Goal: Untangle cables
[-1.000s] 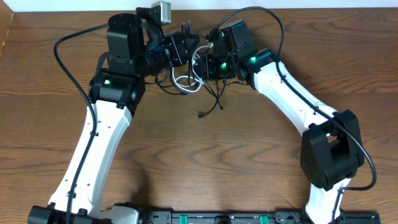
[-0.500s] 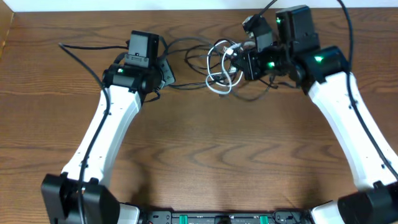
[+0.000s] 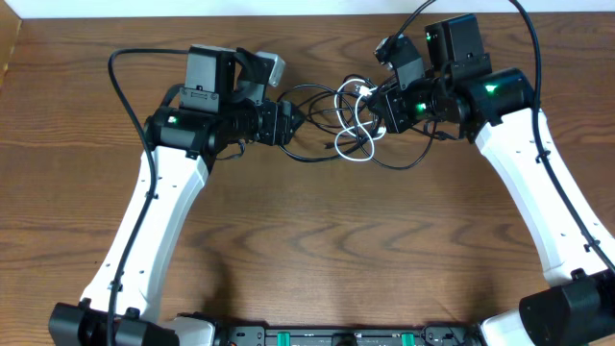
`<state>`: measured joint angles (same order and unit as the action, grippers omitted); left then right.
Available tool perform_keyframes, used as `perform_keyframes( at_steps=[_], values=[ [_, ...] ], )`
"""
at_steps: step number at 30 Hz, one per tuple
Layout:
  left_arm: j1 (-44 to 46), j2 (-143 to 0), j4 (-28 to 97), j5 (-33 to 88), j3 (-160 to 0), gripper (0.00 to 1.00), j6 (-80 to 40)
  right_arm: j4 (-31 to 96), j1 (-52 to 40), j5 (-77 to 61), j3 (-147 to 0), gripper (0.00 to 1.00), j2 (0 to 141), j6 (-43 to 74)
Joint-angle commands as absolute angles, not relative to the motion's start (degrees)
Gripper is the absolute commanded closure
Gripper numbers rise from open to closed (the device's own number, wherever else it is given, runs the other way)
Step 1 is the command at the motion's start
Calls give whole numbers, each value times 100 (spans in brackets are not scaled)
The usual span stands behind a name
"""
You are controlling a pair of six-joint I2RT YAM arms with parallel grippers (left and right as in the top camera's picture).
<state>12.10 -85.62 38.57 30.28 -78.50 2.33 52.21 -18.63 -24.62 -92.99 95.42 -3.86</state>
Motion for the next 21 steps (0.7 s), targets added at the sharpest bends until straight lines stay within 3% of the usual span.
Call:
perform_keyframes(
  at_steps=[1,4,12,21],
  values=[
    [1181,-8486,3551,4447,-7975,34,792,5308,-1841,-2497,-9365,99,9631,-478],
    [1247,-8543,3242,5033,-7975,34,781,5315,-1841,-2526,-9365,99,9644,-475],
    [1820,-8980,3076,5057,-7929,35,486,5290,-1828,-2943,-9365,99,9644,-434],
    [1922,-9411,1789,5037,-7929,36,-178,5297,-1723,-3361,-9365,99,9644,-438]
  ],
)
